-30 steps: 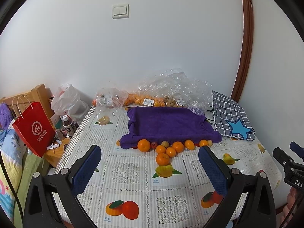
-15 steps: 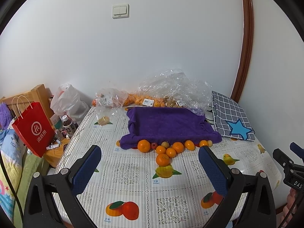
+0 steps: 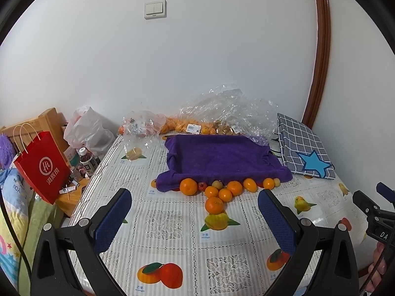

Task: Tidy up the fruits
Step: 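Grasp a large orange with the left tool while the right tool grasps a small yellow fruit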

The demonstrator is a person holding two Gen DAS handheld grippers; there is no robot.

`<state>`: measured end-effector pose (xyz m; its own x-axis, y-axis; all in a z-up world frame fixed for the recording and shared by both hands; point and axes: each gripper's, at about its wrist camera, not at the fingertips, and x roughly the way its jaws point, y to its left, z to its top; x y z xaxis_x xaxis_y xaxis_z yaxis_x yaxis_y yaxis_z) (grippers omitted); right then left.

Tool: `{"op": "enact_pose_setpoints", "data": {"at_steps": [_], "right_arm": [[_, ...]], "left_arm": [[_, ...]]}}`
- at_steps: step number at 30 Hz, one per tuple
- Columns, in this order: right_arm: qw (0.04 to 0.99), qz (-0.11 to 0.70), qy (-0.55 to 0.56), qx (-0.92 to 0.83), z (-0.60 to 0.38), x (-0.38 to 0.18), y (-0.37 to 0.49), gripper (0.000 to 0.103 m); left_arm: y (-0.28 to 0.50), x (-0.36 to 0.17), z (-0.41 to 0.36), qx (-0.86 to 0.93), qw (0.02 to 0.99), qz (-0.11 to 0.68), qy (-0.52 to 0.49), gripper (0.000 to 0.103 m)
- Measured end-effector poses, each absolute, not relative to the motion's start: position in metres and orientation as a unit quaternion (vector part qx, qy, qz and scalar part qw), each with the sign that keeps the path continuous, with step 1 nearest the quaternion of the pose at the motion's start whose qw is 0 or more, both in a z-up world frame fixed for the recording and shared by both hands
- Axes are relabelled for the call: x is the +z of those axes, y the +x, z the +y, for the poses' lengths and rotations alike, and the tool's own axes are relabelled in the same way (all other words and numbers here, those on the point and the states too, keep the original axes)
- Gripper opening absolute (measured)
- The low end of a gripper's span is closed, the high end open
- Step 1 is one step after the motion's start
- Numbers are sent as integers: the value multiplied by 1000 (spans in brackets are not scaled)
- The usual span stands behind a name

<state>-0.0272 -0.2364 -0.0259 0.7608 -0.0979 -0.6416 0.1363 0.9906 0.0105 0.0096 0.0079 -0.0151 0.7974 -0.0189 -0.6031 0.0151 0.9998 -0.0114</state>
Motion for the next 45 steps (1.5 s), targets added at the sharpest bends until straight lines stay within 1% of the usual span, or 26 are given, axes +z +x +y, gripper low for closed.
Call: {"op": "enact_pose_setpoints", "data": {"at_steps": [6, 12, 19, 23, 24, 28, 29, 30, 32, 34, 36, 38, 40, 45], "right_arm": [[936, 345, 13, -69, -229, -40, -16, 103], [925, 373, -17, -74, -221, -66, 4, 103], [919, 391, 9, -48, -226, -103, 30, 102], [911, 409, 34, -34, -231, -123, 45, 97], [907, 418, 39, -34, -233, -130, 51, 97], [901, 427, 68, -23, -238, -146, 62, 96], [900, 430, 75, -18, -238, -150, 65, 95], [899, 432, 75, -17, -238, -154, 67, 91], [897, 437, 67, -16, -235, -160, 71, 89], [896, 440, 62, -15, -233, -167, 75, 84], [895, 442, 62, -11, -234, -172, 79, 77], [896, 440, 58, -13, -235, -177, 83, 72], [899, 434, 55, -25, -238, -179, 87, 72], [887, 454, 77, -19, -248, -188, 108, 59]], "left_arm": [[26, -37, 13, -11, 941, 337, -7, 103], [45, -66, 19, -21, 931, 363, -19, 103], [66, -101, 27, -19, 920, 390, -22, 103], [74, -121, 35, -20, 917, 397, -24, 102], [77, -126, 36, -22, 916, 401, -26, 100], [88, -145, 40, -54, 899, 433, -45, 85], [91, -150, 39, -60, 895, 440, -50, 84], [93, -153, 39, -64, 893, 443, -52, 84], [100, -160, 35, -73, 887, 452, -55, 84], [105, -165, 28, -82, 885, 455, -54, 83], [110, -169, 21, -89, 885, 455, -49, 81], [116, -173, 14, -93, 882, 461, -40, 81], [123, -178, 8, -94, 878, 467, -37, 81], [139, -187, -5, -101, 874, 473, -34, 81]]}}
